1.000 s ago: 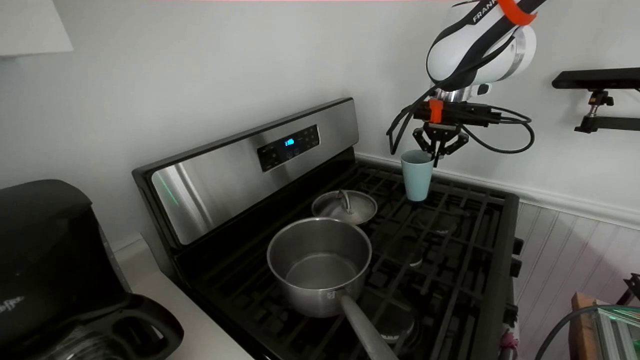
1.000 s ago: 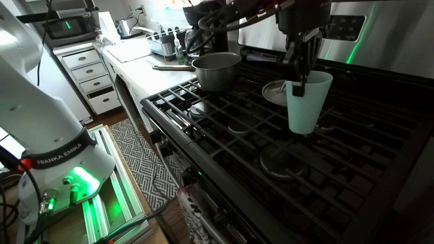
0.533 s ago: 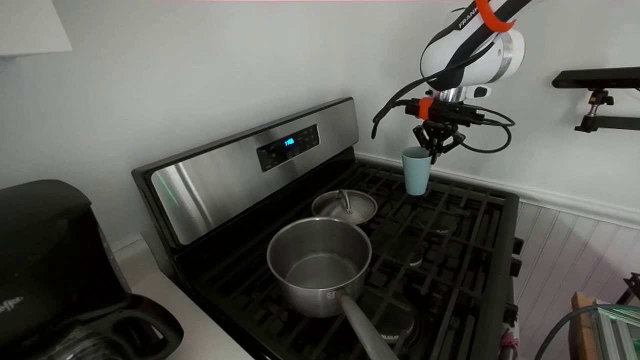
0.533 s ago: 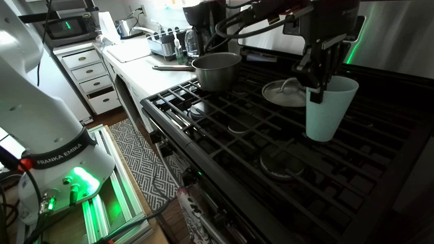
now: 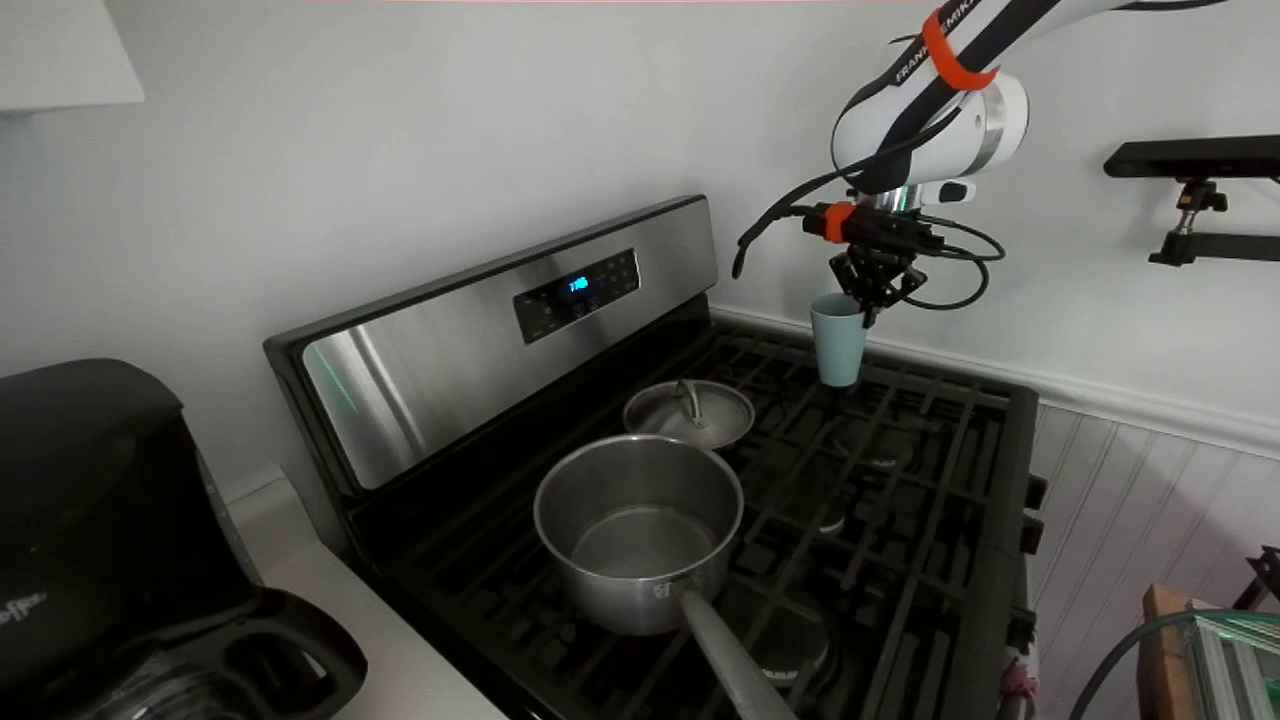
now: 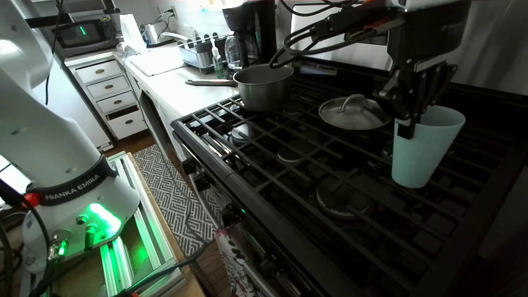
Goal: Move the cup from the pot to the right side of the stove
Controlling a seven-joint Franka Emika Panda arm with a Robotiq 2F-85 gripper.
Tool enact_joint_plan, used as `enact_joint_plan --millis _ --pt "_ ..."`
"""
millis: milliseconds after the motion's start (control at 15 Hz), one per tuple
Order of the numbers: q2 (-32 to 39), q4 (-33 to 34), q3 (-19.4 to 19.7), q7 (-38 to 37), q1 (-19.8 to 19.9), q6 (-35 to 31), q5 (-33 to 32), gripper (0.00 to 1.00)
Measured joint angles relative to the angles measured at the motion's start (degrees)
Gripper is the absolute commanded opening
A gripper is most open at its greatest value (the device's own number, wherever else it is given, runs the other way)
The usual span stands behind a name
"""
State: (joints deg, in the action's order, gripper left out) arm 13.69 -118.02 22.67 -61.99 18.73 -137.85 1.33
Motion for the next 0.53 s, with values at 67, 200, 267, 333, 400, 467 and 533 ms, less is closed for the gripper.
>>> enact_joint_plan --millis 67,200,267,333,400,467,533 --pt "0.29 0.33 0.06 -0.51 0.00 0.01 0.00 0.30" --pt "0.71 0.88 0.11 -1.26 0.00 0.07 0.01 0.43" --pt "0.97 1.13 0.17 -1.51 0.00 0.18 0.01 0.49" --pt "1.19 1.37 0.25 -1.68 -0.01 0.43 0.01 0.55" --pt "1.35 1.55 0.36 -1.79 -0.01 0.80 0.00 0.63" --pt "1.46 1.74 0.50 -1.87 -0.01 1.26 0.00 0.69" --pt "1.48 1.90 0.66 -1.92 -0.01 1.61 0.00 0.77"
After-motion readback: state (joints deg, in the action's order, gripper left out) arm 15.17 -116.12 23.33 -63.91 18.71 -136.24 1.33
